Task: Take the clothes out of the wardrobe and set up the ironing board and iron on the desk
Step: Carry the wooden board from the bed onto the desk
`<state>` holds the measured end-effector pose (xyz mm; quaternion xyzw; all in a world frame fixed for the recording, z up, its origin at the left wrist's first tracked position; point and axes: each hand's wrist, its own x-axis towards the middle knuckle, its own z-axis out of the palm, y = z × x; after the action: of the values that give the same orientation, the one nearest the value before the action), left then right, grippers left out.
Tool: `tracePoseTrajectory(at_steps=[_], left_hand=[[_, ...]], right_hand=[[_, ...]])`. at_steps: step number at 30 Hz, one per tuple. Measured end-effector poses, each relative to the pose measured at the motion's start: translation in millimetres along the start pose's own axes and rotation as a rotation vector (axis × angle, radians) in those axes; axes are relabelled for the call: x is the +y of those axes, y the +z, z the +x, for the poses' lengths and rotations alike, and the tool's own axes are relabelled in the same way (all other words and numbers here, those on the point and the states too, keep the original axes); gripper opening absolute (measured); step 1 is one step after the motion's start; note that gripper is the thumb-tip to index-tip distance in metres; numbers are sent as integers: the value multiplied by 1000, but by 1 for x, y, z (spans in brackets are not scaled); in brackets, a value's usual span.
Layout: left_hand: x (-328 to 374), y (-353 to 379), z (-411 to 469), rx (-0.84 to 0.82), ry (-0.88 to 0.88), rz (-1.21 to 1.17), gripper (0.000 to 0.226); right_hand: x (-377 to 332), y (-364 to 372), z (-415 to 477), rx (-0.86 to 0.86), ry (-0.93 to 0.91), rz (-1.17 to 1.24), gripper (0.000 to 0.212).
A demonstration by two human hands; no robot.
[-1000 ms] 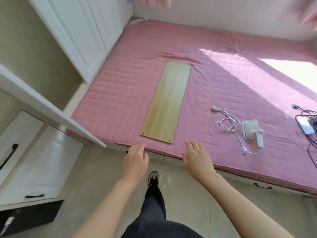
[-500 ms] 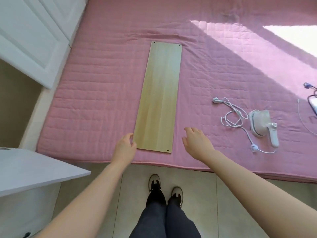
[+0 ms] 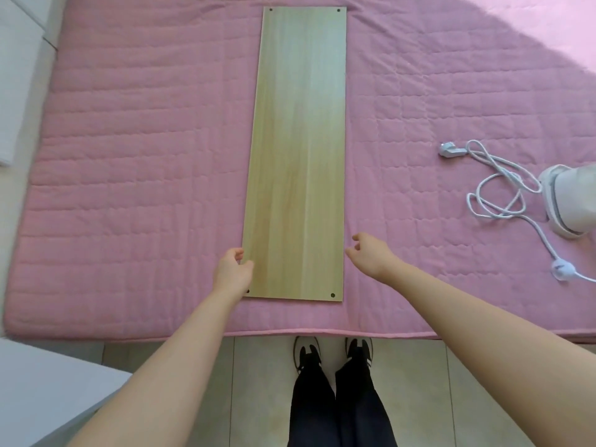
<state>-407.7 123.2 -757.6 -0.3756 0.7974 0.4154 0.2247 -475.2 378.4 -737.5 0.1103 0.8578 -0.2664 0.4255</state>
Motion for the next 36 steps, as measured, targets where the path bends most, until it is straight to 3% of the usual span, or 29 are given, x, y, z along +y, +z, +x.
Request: tracePoseTrajectory(at_steps=[7,12,16,23,33,36], left_hand=[[-14,19,45,-28,-28,-54,61],[-17,19,60,-69,-29,-55,64],[-23,20,63,-78,-41,71,66],[-56,27,34,-36,-94,228,64],[-124,20,-30,-124,-207,363,37],[-112,17,-19,-96,-119,342,37]], right_hand=[[-4,26,46,-21,63,253,47],[-15,28,59,23,76,299,4],[-11,27,57,16,129,333,31],[10,48,31,-71,253,460,38],[55,110,-33,-308,367,395,35],[49,107,-23,-290,341,357,6]])
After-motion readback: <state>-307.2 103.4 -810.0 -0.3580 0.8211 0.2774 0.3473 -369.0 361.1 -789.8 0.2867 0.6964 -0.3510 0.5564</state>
